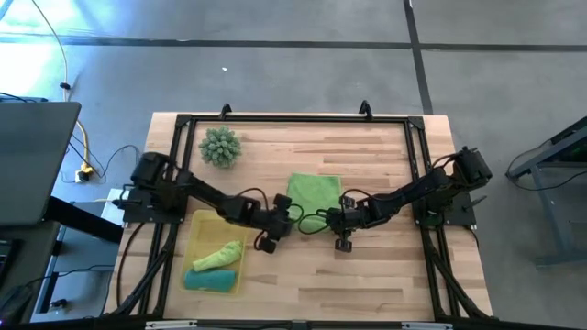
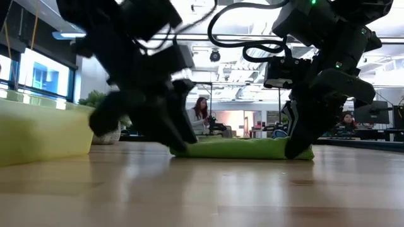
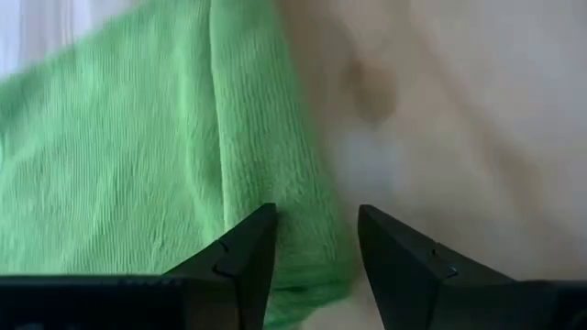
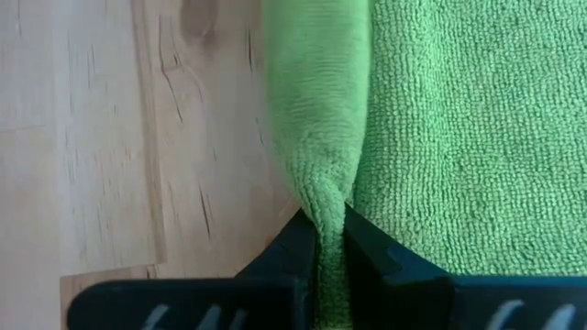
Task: Roll microfiber towels into tight, uniform cylinder then place into a basket
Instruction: Roll the green towel
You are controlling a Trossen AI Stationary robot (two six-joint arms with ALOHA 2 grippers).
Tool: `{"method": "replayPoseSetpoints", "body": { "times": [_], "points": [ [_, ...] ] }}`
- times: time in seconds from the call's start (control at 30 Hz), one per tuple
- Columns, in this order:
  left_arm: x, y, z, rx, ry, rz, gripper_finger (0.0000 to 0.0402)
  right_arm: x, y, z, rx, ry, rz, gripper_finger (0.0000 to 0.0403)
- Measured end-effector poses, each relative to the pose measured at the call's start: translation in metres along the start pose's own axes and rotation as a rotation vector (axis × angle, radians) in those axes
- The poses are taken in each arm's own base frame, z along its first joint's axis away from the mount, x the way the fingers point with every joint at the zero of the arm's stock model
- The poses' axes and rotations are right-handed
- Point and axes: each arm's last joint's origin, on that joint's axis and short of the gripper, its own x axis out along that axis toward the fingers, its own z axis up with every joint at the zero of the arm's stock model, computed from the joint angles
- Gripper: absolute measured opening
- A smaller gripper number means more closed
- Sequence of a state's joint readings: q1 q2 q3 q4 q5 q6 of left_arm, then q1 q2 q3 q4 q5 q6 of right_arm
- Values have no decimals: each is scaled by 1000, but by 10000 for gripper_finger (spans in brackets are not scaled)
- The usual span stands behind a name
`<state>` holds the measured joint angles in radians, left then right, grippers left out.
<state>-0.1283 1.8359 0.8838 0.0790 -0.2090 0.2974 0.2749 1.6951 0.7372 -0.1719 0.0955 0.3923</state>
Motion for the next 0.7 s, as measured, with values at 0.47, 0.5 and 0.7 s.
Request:
{"method": "replayPoseSetpoints", "body": {
  "times": [0.47,0.5,0.7],
  "points": [
    [21,25,-17,-311,8,-111,102,-2,0,0,-2,-2,8,19],
    [21,27,-18,-356,14,-142,87,-4,0,1,-11,-6,13,23],
    [24,36,-27,-597,36,-358,8,-26,0,4,-82,-46,39,71]
  ]
}}
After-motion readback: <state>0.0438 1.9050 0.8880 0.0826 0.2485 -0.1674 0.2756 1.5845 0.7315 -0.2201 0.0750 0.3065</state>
